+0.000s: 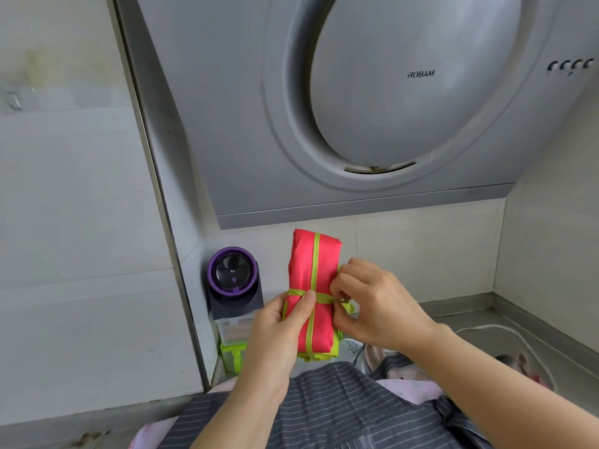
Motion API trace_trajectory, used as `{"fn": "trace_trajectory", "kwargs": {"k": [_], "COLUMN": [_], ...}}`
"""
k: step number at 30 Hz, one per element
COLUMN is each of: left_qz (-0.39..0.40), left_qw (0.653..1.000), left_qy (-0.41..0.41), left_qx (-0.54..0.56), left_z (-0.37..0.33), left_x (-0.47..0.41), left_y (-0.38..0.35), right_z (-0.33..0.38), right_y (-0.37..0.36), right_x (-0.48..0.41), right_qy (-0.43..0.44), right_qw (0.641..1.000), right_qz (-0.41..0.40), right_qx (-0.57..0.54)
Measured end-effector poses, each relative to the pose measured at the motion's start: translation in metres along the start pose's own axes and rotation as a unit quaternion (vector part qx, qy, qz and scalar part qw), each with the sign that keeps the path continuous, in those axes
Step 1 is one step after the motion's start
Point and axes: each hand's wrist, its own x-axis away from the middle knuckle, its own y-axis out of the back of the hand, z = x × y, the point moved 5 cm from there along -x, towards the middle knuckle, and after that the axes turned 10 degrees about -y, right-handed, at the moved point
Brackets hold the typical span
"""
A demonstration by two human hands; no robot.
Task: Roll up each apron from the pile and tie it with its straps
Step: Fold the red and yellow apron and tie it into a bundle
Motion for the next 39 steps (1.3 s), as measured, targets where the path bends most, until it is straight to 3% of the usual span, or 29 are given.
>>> {"fn": "trace_trajectory", "kwargs": {"k": [7,11,14,18,20,24,29,34,39], "left_qz": [0.008,0.012,0.006,-0.007,0.001,0.007,0.004,0.003,-0.006], "left_qw": [1.0,0.999,0.998,0.998,0.998,0.997,0.997,0.997,0.998], "left_qy": [-0.002,-0.02,-0.041,-0.032,-0.023,-0.03,-0.048,-0.058,-0.049], "left_qx": [-0.006,-0.024,-0.057,-0.063,-0.065,-0.068,-0.056,-0.046,-0.03], "left_z": [0.001,-0.005,-0.008,-0.004,-0.002,-0.002,-0.005,-0.01,-0.007], "left_x": [0.004,0.002,-0.002,-0.002,0.0,0.002,0.005,0.004,0.004], "left_y": [-0.005,-0.005,-0.002,0.005,0.005,0.002,-0.006,-0.01,-0.008], "right_z": [-0.003,-0.009,-0.022,-0.014,-0.011,-0.009,-0.015,-0.015,-0.011], "right_y": [-0.003,-0.002,-0.006,-0.003,-0.004,-0.007,-0.01,-0.017,-0.023], "right_x": [0.01,0.008,0.007,0.005,0.006,0.009,0.019,0.025,0.026], "right_qy": [-0.017,-0.152,-0.228,-0.09,-0.033,-0.005,-0.117,-0.244,-0.261], "right_qw": [0.998,0.973,0.95,0.994,0.998,0.999,0.98,0.912,0.904], "right_qz": [-0.049,-0.05,0.006,0.023,0.044,0.01,-0.098,-0.172,-0.174], "right_qx": [-0.039,-0.165,-0.213,-0.065,0.003,0.04,-0.128,-0.28,-0.29]}}
